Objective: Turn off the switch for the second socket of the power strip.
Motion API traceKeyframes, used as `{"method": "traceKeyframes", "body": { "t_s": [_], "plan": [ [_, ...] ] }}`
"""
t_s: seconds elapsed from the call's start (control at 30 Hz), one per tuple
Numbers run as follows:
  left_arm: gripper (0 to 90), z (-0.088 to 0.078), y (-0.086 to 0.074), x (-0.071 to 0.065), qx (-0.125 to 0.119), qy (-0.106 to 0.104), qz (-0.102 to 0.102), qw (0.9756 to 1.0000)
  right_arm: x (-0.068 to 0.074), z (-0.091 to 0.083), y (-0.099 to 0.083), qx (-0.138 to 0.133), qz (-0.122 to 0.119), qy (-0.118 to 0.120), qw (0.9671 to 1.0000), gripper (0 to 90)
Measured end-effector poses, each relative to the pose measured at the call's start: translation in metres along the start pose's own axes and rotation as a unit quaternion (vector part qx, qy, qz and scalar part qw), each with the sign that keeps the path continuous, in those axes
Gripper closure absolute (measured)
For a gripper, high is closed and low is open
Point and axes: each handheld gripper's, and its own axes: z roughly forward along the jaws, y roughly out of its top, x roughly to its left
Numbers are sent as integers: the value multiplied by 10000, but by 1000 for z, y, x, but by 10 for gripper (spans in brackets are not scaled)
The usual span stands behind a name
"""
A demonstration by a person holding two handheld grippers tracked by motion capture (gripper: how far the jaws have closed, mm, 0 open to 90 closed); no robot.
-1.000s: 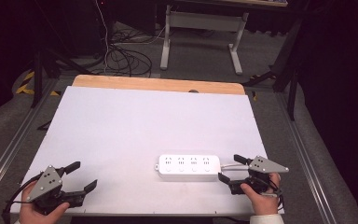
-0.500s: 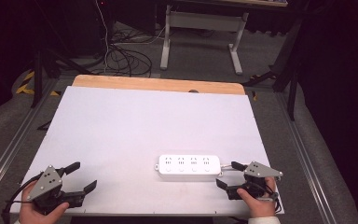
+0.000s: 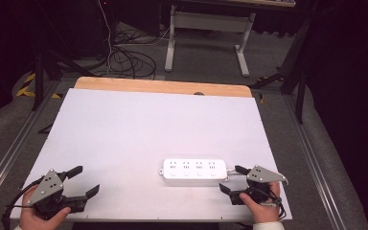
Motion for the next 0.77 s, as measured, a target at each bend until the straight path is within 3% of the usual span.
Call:
{"method": "traceKeyframes", "body": {
  "t_s": [0.23,0.77],
  "plan": [
    [138,-2,0,1,-18,-135,7,9999,1,-2,1,-63,-31,-40,10000,91],
    [107,-1,0,1,-59,-113,29,9999,1,-2,1,-92,-15,32,10000,93]
  ]
}}
